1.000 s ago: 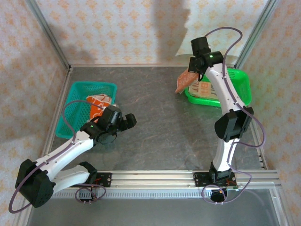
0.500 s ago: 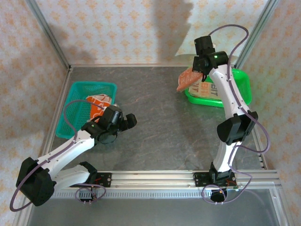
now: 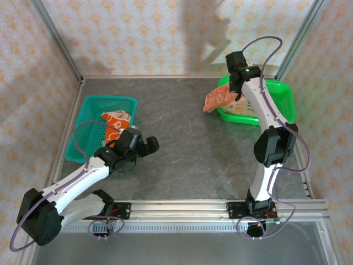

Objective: Fold and stack the towels

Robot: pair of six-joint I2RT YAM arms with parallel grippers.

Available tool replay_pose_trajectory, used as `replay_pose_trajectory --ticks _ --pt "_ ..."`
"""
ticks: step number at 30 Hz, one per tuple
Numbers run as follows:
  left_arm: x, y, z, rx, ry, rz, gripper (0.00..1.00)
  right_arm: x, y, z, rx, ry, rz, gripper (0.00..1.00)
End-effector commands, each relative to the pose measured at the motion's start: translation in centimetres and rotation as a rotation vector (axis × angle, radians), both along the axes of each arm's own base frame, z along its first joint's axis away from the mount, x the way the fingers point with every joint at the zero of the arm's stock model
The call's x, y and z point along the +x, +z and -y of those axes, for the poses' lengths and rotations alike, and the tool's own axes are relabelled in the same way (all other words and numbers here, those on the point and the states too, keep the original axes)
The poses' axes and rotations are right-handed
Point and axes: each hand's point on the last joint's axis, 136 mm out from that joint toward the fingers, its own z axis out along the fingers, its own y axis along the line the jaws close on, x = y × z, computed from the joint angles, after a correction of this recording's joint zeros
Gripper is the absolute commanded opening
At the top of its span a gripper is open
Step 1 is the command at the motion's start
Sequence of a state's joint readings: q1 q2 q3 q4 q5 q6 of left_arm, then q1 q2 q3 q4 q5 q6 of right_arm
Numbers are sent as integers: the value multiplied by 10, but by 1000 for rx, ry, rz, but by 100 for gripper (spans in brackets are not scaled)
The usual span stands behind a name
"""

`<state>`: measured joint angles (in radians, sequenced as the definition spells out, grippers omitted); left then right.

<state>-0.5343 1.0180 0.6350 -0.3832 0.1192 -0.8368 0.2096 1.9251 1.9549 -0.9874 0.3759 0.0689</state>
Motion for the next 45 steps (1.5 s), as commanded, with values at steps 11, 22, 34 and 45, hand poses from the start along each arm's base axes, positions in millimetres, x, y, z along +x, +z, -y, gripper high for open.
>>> replay_pose_trajectory --ticks 11,22,34,45 --pt "-1 2 -8 -17 43 40 100 7 -35 75 -102 -188 -54 0" --pt "-1 3 -9 -10 43 37 100 17 -48 88 -103 -224 -77 0" --pt "-1 4 -11 4 43 39 100 22 -31 87 -65 -230 -37 0" --pt "-1 9 -15 26 45 39 100 17 -54 102 -69 -286 -89 38"
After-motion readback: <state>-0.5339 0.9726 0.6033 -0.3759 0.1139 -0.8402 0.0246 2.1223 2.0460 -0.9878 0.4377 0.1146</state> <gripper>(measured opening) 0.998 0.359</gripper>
